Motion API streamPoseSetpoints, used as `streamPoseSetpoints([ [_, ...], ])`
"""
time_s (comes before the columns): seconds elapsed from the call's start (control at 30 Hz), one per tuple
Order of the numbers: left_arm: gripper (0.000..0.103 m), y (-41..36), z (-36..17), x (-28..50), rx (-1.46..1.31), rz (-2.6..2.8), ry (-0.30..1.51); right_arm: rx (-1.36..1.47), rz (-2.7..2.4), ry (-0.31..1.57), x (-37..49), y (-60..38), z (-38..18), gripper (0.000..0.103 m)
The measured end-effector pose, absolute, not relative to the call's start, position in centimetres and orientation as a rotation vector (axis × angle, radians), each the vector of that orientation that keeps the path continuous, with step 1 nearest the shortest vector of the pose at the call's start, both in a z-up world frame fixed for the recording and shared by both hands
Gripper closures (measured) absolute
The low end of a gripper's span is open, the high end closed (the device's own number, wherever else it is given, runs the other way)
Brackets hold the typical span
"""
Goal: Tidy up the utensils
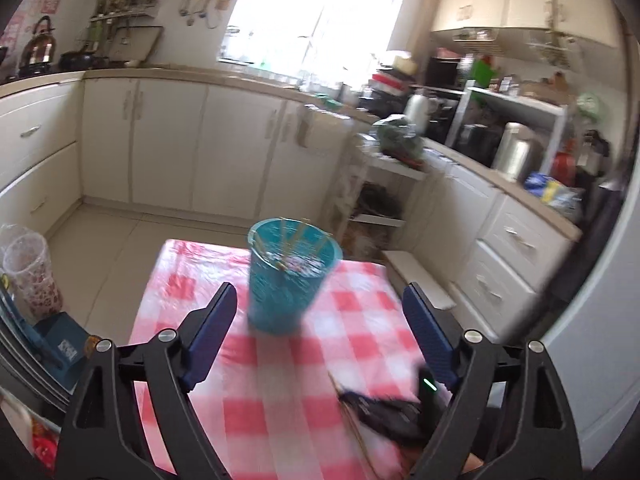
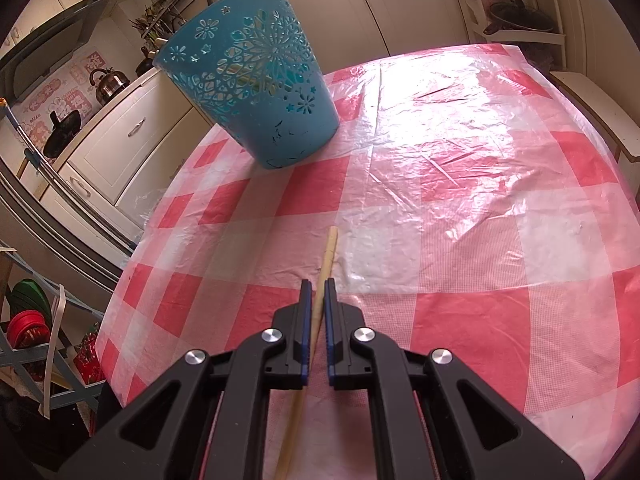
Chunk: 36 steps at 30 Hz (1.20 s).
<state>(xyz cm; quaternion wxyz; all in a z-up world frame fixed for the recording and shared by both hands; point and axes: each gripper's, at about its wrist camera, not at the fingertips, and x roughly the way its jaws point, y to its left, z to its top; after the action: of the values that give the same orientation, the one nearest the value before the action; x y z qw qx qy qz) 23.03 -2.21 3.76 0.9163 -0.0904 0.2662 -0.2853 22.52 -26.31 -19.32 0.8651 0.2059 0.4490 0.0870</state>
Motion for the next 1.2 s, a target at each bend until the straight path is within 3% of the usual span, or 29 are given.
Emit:
streamPoseSetpoints([
  [0.17, 0.008, 5.1, 9.6, 13.2, -0.206, -0.823, 0.447, 0.422, 0.177, 0.939, 22.5, -26.1, -19.3, 0.097],
  [0.57, 0.008, 16.4, 14.9, 2.9, -0.350, -1.147, 0.250, 0.478, 0.194, 0.934, 22.3, -26.9, -19.5, 0.097],
  [1.2, 0.008, 15.0, 17.0, 0.9, -0.266, -1.300, 0.184, 0.355, 0.140, 0.934, 22.4, -25.3, -19.0, 0.097],
])
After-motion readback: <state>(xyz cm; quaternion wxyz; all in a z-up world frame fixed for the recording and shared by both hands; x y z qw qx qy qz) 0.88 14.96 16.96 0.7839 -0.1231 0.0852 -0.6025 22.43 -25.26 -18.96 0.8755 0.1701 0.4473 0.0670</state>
